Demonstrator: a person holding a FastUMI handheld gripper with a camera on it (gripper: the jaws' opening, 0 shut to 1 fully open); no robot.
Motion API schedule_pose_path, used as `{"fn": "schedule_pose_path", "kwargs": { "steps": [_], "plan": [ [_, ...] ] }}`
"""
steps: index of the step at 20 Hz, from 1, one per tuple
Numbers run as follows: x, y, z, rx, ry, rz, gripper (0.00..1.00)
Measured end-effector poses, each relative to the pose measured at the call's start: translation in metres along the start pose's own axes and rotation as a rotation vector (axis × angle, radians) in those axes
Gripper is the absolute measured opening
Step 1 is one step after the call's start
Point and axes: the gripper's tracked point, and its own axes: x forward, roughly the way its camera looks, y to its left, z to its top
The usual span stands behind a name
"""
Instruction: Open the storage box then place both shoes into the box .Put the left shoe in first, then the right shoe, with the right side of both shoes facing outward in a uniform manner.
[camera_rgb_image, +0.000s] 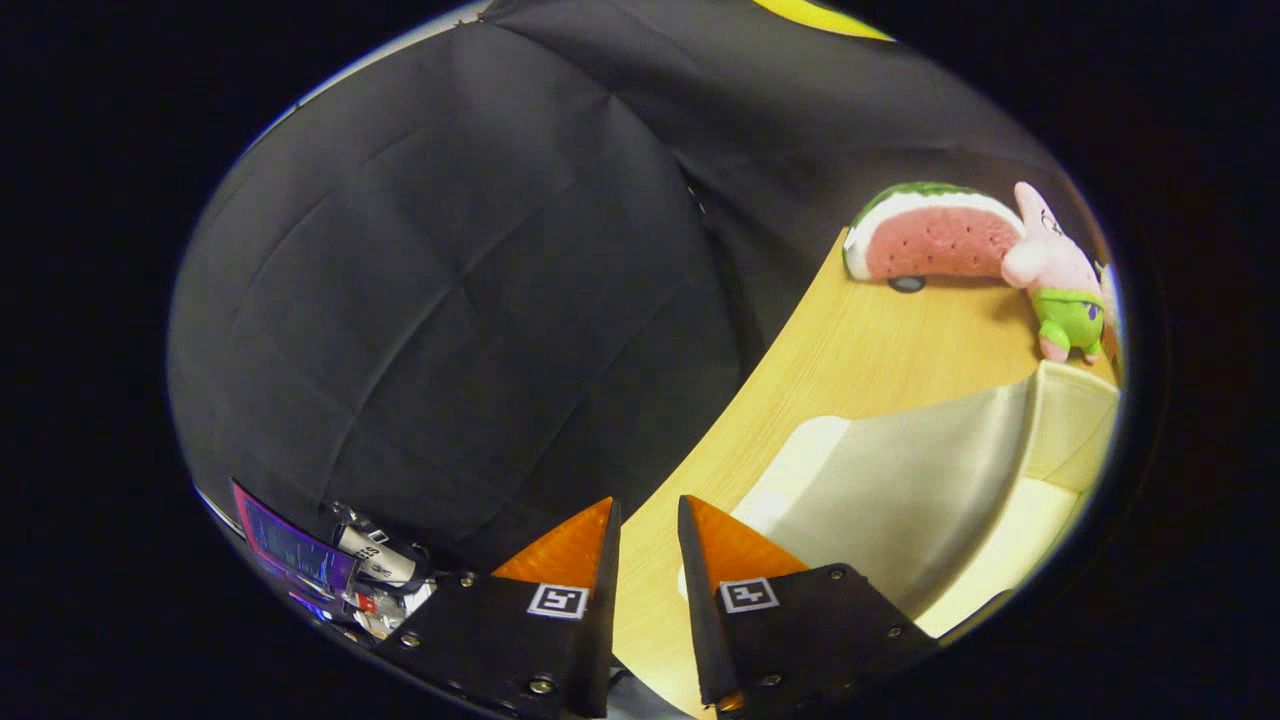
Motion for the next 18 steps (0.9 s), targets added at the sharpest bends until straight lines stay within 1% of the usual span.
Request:
{"fn": "schedule_pose_path", "kwargs": {
  "steps": [2, 5, 9, 16, 18],
  "plan": [
    [-0.032, -0.011, 0.012, -0.044, -0.052, -0.021, 0.34],
    [-0.076, -0.023, 0.014, -0.068, -0.101, -0.041, 0.34],
    [-0.13, -0.051, 0.009, -0.031, -0.143, -0.089, 0.34],
    [-0.228, -0.129, -0.012, -0.004, -0.224, -0.222, 0.34],
    [-0.254, -0.156, -0.023, -0.003, -0.239, -0.277, 0.34]
  ]
}}
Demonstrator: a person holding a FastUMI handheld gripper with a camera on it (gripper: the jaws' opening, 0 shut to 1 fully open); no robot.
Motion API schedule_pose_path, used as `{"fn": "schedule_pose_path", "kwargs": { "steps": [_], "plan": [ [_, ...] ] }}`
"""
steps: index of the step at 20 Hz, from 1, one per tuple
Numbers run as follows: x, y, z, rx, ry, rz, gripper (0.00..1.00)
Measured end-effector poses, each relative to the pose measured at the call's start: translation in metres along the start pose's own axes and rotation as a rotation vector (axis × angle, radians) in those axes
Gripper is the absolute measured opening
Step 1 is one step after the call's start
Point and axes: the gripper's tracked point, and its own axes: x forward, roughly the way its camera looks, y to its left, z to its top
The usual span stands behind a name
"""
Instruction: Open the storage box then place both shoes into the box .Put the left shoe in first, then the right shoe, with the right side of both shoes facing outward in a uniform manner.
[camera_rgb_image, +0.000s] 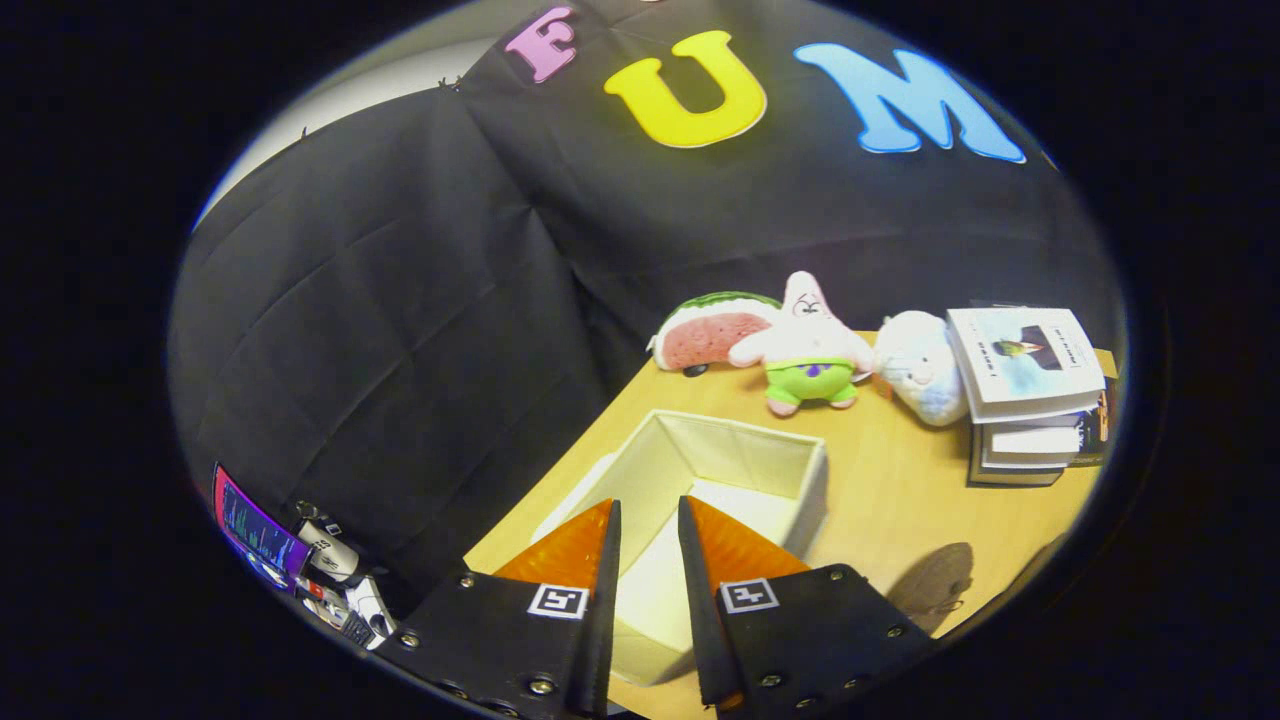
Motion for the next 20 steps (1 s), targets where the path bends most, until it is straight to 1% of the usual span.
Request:
{"fn": "schedule_pose_path", "kwargs": {
  "steps": [6, 11, 15, 20],
  "plan": [
    [-0.058, -0.081, -0.027, 0.008, -0.015, -0.151, 0.34],
    [-0.091, -0.136, -0.066, 0.061, 0.009, -0.268, 0.34],
    [-0.106, -0.159, -0.098, 0.089, 0.054, -0.326, 0.34],
    [-0.106, -0.178, -0.131, 0.147, 0.105, -0.368, 0.34]
  ]
}}
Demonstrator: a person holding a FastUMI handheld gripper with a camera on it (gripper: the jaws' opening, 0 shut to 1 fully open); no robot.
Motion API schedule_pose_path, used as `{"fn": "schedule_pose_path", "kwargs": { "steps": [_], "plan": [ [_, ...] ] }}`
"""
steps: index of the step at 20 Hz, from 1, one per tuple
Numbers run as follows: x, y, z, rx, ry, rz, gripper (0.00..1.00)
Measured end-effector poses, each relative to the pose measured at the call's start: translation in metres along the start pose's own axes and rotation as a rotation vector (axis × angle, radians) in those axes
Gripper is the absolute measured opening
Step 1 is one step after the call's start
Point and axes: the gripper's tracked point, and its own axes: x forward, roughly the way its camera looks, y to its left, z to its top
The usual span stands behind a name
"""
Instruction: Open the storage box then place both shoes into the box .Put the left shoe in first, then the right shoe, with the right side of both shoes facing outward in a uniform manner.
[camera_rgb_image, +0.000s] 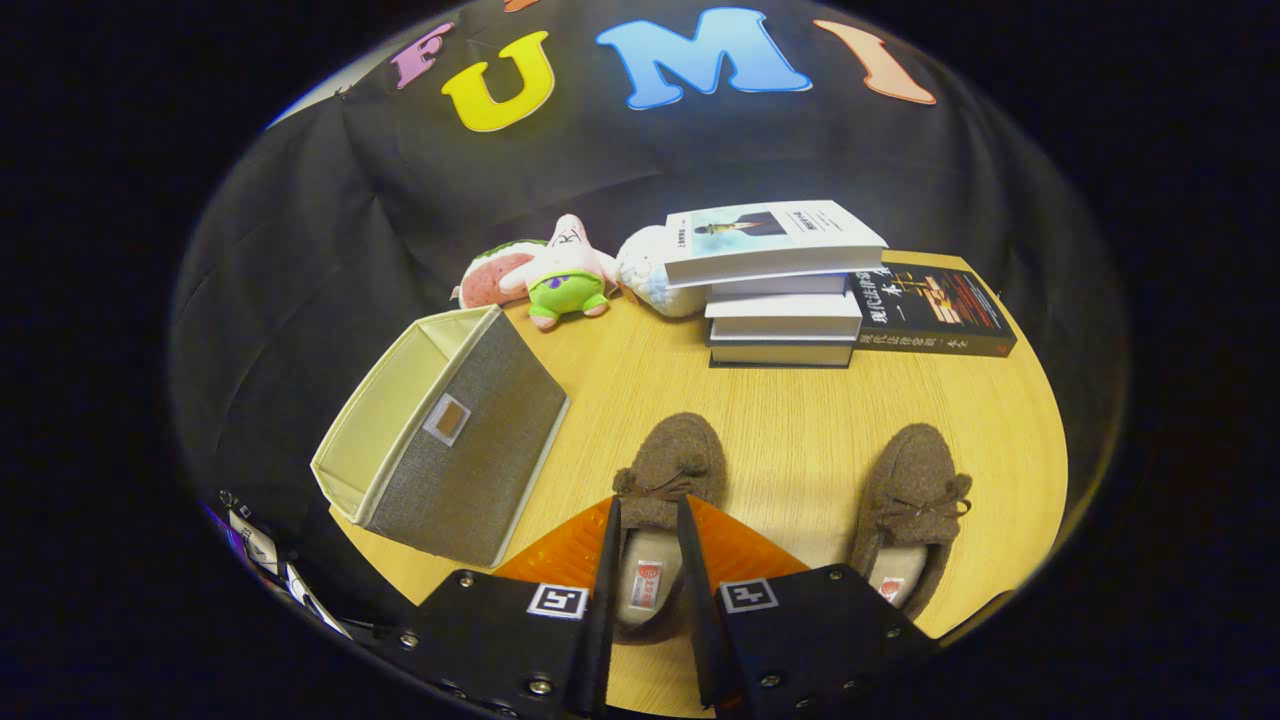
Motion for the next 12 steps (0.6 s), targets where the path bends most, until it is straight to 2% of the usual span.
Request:
{"fn": "schedule_pose_path", "kwargs": {
  "steps": [6, 12],
  "plan": [
    [0.019, -0.018, -0.038, 0.008, 0.107, -0.056, 0.34],
    [0.053, -0.031, -0.046, 0.02, 0.191, -0.124, 0.34]
  ]
}}
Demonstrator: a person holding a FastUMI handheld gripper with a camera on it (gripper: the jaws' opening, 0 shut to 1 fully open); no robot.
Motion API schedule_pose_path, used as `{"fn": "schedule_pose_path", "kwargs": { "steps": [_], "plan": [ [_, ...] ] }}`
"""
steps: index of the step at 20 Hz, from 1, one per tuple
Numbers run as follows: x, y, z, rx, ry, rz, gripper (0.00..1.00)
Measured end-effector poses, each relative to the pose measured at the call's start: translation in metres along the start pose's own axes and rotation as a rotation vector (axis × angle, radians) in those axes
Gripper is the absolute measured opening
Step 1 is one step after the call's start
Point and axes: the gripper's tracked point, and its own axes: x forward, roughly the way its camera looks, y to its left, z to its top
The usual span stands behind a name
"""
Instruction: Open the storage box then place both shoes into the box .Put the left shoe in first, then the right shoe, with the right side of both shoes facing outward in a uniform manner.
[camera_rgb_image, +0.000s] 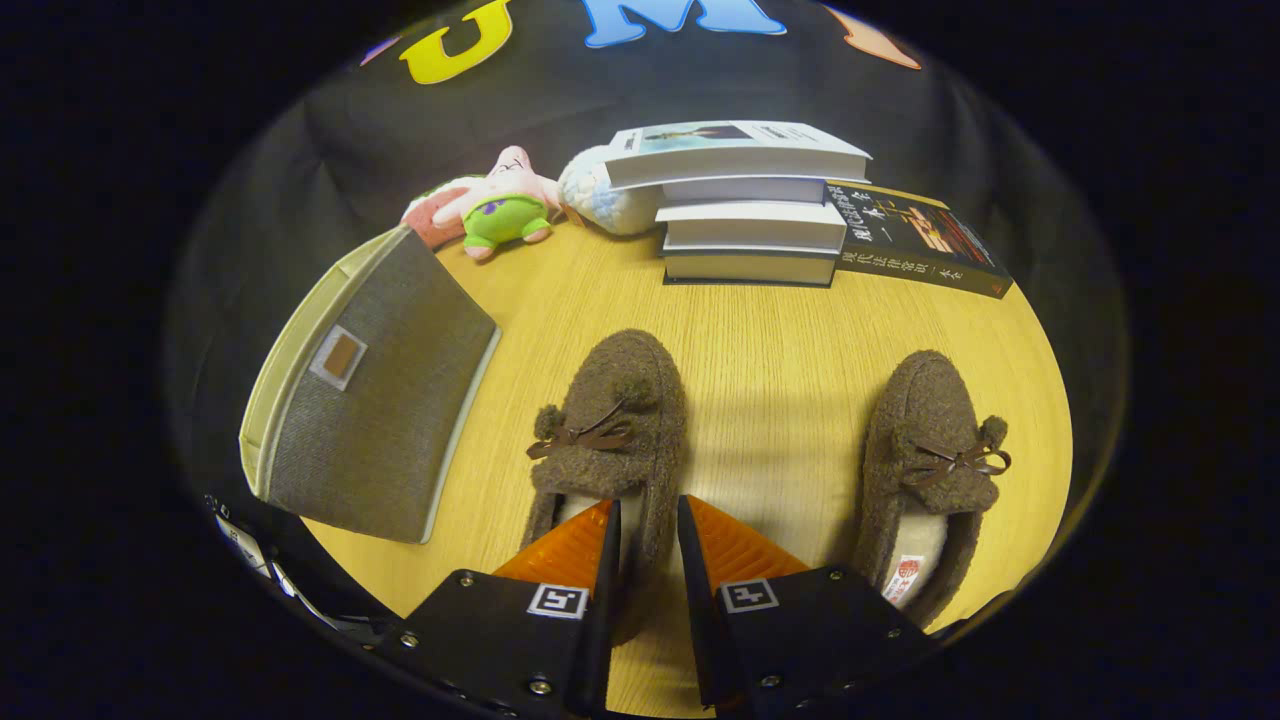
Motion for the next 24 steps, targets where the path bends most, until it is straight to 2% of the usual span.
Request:
{"fn": "schedule_pose_path", "kwargs": {
  "steps": [4, 5, 7, 8, 14, 20, 24],
  "plan": [
    [0.024, -0.004, 0.008, 0.022, 0.019, -0.033, 0.34],
    [0.027, -0.005, 0.007, 0.02, 0.034, -0.04, 0.3],
    [0.025, -0.005, 0.008, 0.04, 0.021, -0.056, 0.08],
    [0.025, -0.005, 0.006, 0.048, 0.026, -0.055, 0.0],
    [-0.01, 0.012, 0.025, 0.14, 0.017, -0.023, 0.0],
    [-0.073, 0.05, 0.078, 0.133, -0.104, 0.019, 0.0],
    [-0.106, 0.092, 0.106, 0.137, -0.155, 0.083, 0.0]
  ]
}}
